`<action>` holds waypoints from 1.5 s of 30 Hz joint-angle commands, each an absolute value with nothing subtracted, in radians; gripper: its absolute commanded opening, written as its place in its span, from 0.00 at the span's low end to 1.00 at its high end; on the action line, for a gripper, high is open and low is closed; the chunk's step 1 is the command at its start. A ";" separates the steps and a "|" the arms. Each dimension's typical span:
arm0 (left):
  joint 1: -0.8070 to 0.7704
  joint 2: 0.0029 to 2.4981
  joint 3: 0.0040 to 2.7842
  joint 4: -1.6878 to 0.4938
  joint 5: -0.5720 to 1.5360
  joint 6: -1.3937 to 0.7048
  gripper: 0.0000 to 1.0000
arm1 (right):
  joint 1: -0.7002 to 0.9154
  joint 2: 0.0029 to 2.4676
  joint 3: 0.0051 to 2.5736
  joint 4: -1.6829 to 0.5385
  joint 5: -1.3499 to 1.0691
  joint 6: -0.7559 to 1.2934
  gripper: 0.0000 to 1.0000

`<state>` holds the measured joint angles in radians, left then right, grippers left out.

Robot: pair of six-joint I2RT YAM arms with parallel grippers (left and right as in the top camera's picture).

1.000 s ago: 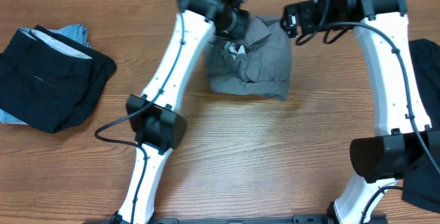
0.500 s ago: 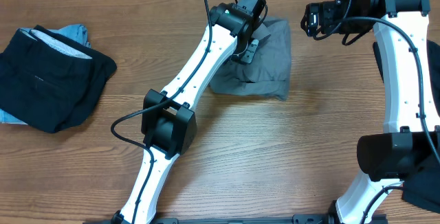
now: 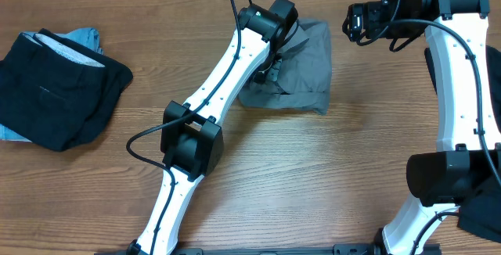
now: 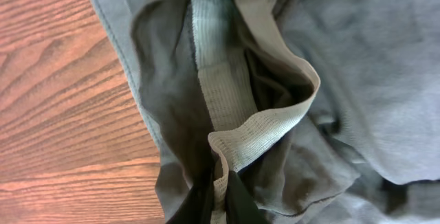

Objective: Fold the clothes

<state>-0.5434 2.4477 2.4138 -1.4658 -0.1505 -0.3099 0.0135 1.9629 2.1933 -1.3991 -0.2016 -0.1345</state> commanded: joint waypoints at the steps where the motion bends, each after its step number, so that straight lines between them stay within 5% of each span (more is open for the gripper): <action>1: -0.543 2.433 2.365 -1.471 -0.171 -0.369 0.13 | 0.012 1.966 2.198 -1.398 -0.194 -0.130 1.00; 13: -0.533 2.433 2.253 -1.466 -0.370 -0.408 0.27 | 0.012 1.966 2.198 -1.401 -0.194 -0.130 1.00; 23: -0.532 2.432 2.592 -1.655 -0.429 -0.408 0.63 | 0.012 1.966 2.198 -1.402 -0.191 -0.130 1.00; 32: -0.553 2.433 2.657 -1.460 -0.348 -0.269 0.62 | 0.011 1.966 2.198 -1.415 -0.157 -0.130 1.00; 35: -0.553 2.433 2.654 -1.401 -0.218 -0.243 0.49 | 0.010 1.966 2.198 -1.411 -0.157 -0.130 1.00; 45: -0.613 2.433 2.469 -1.039 -0.138 0.007 0.57 | -0.015 1.967 2.198 -1.401 -0.086 -0.119 1.00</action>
